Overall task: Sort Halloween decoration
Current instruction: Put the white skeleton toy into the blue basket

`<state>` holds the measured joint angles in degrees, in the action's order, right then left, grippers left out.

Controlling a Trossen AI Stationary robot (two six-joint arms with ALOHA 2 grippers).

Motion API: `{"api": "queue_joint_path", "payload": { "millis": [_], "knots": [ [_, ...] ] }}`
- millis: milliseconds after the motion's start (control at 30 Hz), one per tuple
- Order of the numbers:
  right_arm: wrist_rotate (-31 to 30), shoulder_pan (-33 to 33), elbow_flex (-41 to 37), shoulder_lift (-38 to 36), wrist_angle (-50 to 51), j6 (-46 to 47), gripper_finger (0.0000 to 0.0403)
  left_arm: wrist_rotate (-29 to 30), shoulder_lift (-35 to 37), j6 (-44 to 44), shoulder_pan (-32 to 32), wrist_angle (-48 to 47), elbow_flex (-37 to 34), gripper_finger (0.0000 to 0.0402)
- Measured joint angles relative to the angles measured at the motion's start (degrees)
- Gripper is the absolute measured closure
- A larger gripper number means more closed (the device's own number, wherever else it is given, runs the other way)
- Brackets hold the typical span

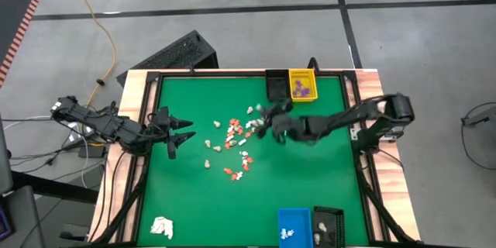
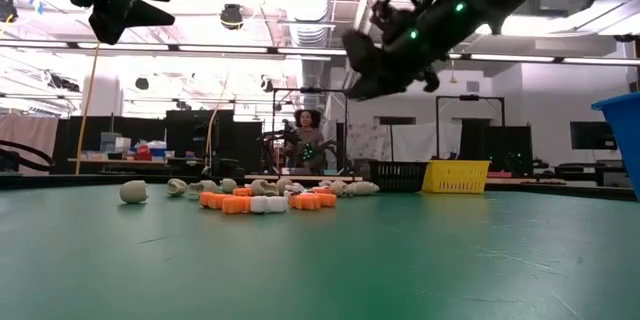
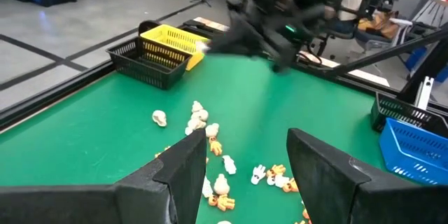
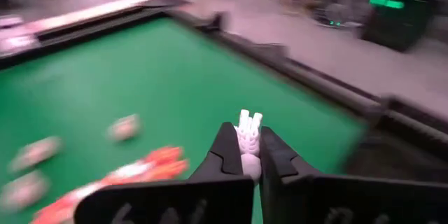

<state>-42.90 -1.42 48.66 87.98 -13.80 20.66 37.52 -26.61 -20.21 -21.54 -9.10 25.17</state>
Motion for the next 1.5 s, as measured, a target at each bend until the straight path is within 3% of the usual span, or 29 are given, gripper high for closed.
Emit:
{"api": "queue_joint_path", "payload": {
  "millis": [200,400,500,900,1033,1233,1367,1500],
  "knots": [
    [3.70,-13.44,0.00,-4.09,5.34,1.37,0.0394,0.00,0.00,-0.52,0.00,0.00,0.00,0.0213],
    [17.31,-23.66,-0.02,-0.86,7.76,6.28,0.0385,-0.02,-0.01,-0.60,0.00,-0.02,0.00,0.0213],
    [20.87,-26.40,-0.03,0.41,9.42,7.75,0.0367,-0.07,0.02,-0.64,0.00,-0.02,0.00,0.0213],
    [22.09,-27.62,-0.02,0.15,10.73,7.68,0.0226,-0.87,0.02,-0.63,0.00,-0.15,0.00,0.0213],
    [25.63,-26.87,-0.02,-3.67,12.38,4.18,0.0217,-1.02,0.02,-1.01,0.00,-0.22,0.00,0.0213],
    [33.79,-22.90,-0.02,-15.19,19.44,-2.38,0.0231,-1.33,0.02,-0.77,0.00,-0.70,0.00,0.0213],
    [32.53,-16.27,0.00,-21.77,24.94,-7.03,0.0238,-1.30,0.00,-0.44,0.00,-0.66,0.00,0.0213],
    [13.68,-12.34,-0.11,-24.34,28.26,-4.41,0.0245,-1.20,0.00,-0.48,0.00,-0.54,0.00,0.0213]
  ]
}}
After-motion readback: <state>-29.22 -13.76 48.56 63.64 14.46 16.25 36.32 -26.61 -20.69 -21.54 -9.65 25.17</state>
